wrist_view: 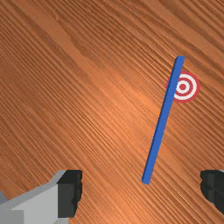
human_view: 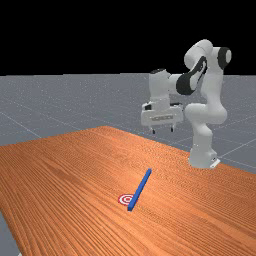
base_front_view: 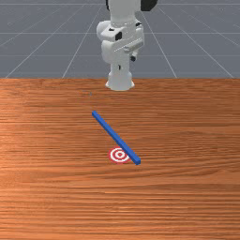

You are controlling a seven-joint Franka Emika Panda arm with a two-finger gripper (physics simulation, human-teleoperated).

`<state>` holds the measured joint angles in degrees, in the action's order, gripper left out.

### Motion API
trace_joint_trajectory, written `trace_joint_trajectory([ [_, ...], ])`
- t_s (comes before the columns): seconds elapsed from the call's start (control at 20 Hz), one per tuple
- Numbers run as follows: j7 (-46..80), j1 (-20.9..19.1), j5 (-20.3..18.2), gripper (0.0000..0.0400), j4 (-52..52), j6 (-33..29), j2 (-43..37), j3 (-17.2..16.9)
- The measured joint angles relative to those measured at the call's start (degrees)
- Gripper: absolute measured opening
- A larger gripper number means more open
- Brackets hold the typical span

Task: Pull the pivot to the target area

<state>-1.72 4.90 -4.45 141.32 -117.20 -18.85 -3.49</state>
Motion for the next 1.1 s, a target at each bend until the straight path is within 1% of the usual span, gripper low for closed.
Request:
trace_joint_trajectory([
  [0.05, 0.2, 0.6, -1.2, 0.0243, 0.0, -0.2, 0.0, 0.3],
  [0.1, 2.5, 0.4, 4.4, 0.0148, -0.3, -0.2, 0.2, 2.9],
  [0.15, 2.5, 0.8, 4.3, 0.009, -0.4, -0.2, 0.2, 3.2],
  [0.2, 6.1, 0.4, 4.2, 0.0054, 2.2, -4.2, -1.9, 3.8],
  [0.25, 6.3, 0.3, 4.4, 0.0033, 3.3, -5.9, -3.3, 3.9],
  [0.3, 6.5, 0.1, 4.8, 0.002, 3.2, -9.4, -2.6, 4.0],
  [0.35, 6.3, 0.1, 4.9, 0.0012, 0.8, -9.4, -0.1, 3.9],
  [0.4, 1.1, 1.0, -1.2, 0.0007, -6.8, -0.9, 5.6, 1.8],
  [0.5, 0.4, 0.6, -1.9, 0.0003, -12.3, -0.4, 10.7, 1.9],
  [0.55, 1.5, 0.3, 3.2, 0.0002, -14.2, -0.3, 12.3, 2.8],
  [0.6, 1.9, 0.3, 3.1, 0.0001, -14.4, -0.3, 12.6, 3.1],
  [0.65, 5.0, 0.4, 3.3, 0.0001, -10.2, -7.9, 11.0, 3.4],
  [0.7, 4.9, 0.5, 3.2, 0.0, -10.0, -8.4, 12.3, 3.4],
  [0.75, 1.1, 0.7, -1.1, 0.0, -10.9, -7.4, 14.8, 2.8],
  [0.8, 2.1, 0.6, 0.2, 0.0, -9.6, -10.7, 16.5, 3.1],
  [0.85, 1.3, 0.5, -0.7, 0.0, -8.5, -13.6, 18.5, 3.2],
  [0.9, 3.4, 0.5, 1.6, 0.0, -11.2, -10.4, 22.4, 3.3],
  [0.95, 3.2, 0.5, 1.5, 0.0, -10.6, -13.4, 24.8, 3.4],
  [1.0, -1.3, -0.2, -3.3, 0.0, -7.0, -21.3, 25.6, 4.0],
  [1.05, -2.8, -0.7, -4.8, 0.0, -6.7, -23.1, 27.5, 4.4],
  [1.1, -0.9, -0.4, -2.8, 0.0, -6.4, -25.1, 29.0, 4.3],
])
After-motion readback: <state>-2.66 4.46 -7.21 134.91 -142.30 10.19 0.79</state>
